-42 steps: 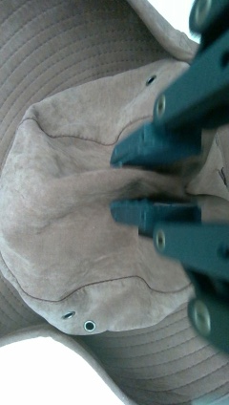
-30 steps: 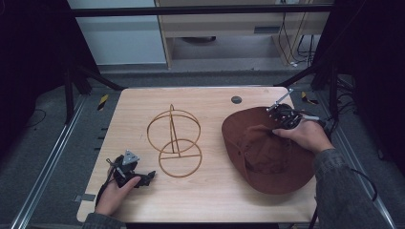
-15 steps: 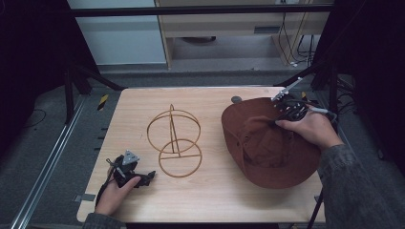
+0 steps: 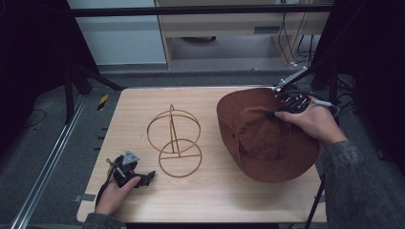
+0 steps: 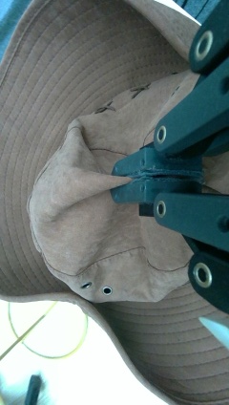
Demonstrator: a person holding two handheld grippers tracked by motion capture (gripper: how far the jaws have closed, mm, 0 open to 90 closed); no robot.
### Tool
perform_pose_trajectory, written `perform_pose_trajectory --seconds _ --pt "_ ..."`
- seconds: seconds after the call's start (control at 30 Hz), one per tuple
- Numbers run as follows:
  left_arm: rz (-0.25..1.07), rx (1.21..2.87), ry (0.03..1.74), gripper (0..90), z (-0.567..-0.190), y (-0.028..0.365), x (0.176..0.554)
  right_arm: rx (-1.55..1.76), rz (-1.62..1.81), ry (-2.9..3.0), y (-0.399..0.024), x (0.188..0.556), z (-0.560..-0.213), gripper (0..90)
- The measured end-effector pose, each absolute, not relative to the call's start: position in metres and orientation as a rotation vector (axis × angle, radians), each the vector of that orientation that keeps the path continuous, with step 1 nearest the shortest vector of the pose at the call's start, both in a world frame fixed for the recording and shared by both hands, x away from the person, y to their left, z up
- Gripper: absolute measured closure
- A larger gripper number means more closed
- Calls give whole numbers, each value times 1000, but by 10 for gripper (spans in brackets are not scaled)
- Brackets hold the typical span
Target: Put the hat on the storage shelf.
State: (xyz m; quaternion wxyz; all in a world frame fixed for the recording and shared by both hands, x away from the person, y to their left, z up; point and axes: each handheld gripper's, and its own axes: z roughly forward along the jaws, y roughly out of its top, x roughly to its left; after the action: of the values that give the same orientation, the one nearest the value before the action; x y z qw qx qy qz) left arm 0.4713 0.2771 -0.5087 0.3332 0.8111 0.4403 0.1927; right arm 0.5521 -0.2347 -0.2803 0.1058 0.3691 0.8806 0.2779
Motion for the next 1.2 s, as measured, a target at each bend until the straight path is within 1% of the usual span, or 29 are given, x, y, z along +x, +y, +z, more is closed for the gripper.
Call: perform_pose_trajectory --seconds 0.23,1.2 --pt "504 2118 1150 0 -509 277 471 1057 892 2559 -232 547 -259 886" --pt "504 2119 1150 0 -509 277 471 1002 1037 2470 -217 540 -202 886"
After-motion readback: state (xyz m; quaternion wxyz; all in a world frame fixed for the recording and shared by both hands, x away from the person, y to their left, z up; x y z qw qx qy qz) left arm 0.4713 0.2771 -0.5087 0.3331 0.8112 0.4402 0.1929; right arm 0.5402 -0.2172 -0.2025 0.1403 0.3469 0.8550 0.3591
